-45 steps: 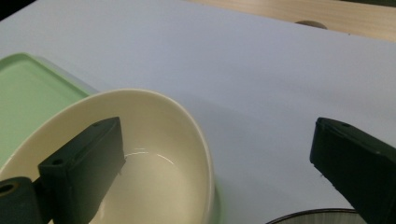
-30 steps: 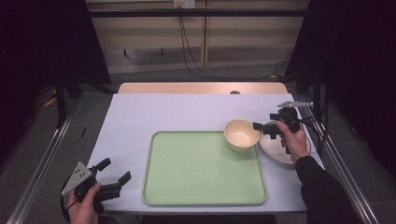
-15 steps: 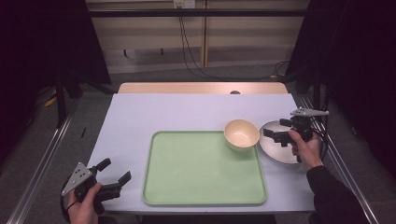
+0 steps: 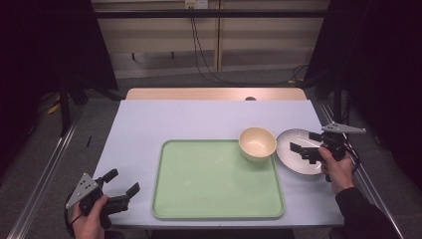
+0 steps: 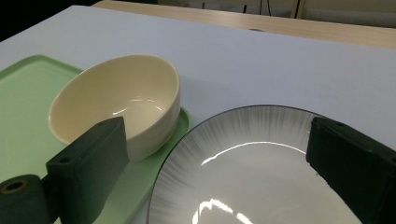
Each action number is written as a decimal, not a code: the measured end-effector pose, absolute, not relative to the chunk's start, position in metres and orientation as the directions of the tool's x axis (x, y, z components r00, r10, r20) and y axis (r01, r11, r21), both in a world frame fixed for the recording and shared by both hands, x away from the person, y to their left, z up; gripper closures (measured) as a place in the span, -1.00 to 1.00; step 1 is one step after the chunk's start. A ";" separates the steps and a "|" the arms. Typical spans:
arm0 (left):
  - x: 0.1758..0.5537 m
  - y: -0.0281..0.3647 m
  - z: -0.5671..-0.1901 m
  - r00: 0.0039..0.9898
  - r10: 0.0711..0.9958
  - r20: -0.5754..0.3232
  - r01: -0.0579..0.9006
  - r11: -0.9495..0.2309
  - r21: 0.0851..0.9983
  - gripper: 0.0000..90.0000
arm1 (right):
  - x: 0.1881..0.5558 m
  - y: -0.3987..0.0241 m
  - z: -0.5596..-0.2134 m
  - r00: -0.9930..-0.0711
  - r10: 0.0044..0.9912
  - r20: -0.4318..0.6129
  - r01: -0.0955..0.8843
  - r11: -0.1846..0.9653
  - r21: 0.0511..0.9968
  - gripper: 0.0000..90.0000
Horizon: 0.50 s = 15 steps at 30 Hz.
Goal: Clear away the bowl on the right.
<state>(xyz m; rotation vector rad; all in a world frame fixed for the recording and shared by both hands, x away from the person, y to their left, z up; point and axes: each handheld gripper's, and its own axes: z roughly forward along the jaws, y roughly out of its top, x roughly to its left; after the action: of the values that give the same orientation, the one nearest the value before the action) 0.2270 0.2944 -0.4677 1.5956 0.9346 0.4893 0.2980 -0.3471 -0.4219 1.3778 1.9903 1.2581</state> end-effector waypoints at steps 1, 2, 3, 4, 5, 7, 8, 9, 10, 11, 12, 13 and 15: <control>0.227 0.294 -0.468 0.592 0.786 -0.177 0.305 -0.016 0.952 -0.95 | 0.298 -0.347 -0.422 -0.427 0.891 0.153 0.521 0.104 0.847 -0.88; 0.227 0.294 -0.468 0.590 0.787 -0.180 0.305 -0.011 0.952 -0.96 | 0.296 -0.349 -0.422 -0.428 0.890 0.156 0.518 0.100 0.849 -0.88; 0.227 0.294 -0.468 0.590 0.787 -0.177 0.305 -0.014 0.952 -0.96 | 0.294 -0.350 -0.422 -0.425 0.891 0.159 0.517 0.095 0.851 -0.88; 0.227 0.294 -0.468 0.591 0.787 -0.177 0.305 -0.016 0.952 -0.96 | 0.289 -0.351 -0.422 -0.423 0.893 0.157 0.515 0.094 0.852 -0.88; 0.227 0.294 -0.468 0.592 0.787 -0.174 0.304 -0.017 0.953 -0.96 | 0.289 -0.351 -0.422 -0.423 0.893 0.157 0.515 0.094 0.852 -0.88; 0.227 0.294 -0.468 0.592 0.787 -0.175 0.304 -0.016 0.953 -0.96 | 0.284 -0.353 -0.421 -0.423 0.892 0.157 0.510 0.092 0.855 -0.88; 0.227 0.294 -0.468 0.590 0.788 -0.177 0.306 -0.015 0.952 -0.96 | 0.282 -0.353 -0.421 -0.426 0.891 0.157 0.509 0.093 0.855 -0.88; 0.227 0.294 -0.468 0.590 0.788 -0.178 0.306 -0.014 0.952 -0.95 | 0.279 -0.354 -0.421 -0.424 0.892 0.157 0.509 0.092 0.856 -0.88; 0.227 0.294 -0.468 0.589 0.788 -0.179 0.307 -0.013 0.952 -0.95 | 0.277 -0.354 -0.421 -0.421 0.893 0.156 0.507 0.089 0.857 -0.88; 0.227 0.294 -0.468 0.588 0.789 -0.182 0.307 -0.010 0.952 -0.96 | 0.272 -0.356 -0.421 -0.418 0.895 0.156 0.506 0.087 0.858 -0.88; 0.227 0.294 -0.468 0.587 0.789 -0.183 0.307 -0.008 0.952 -0.96 | 0.272 -0.356 -0.421 -0.418 0.895 0.156 0.506 0.087 0.858 -0.88; 0.227 0.294 -0.468 0.587 0.789 -0.185 0.308 -0.007 0.951 -0.95 | 0.270 -0.357 -0.422 -0.419 0.894 0.160 0.507 0.084 0.858 -0.88; 0.227 0.294 -0.468 0.588 0.789 -0.181 0.309 -0.011 0.951 -0.96 | 0.264 -0.358 -0.422 -0.417 0.895 0.159 0.505 0.083 0.859 -0.88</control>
<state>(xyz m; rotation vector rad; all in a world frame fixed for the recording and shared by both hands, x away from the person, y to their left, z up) 0.2269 0.2943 -0.4679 1.5922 0.9448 0.4878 0.2644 -0.3584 -0.4221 1.3795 1.9577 1.2798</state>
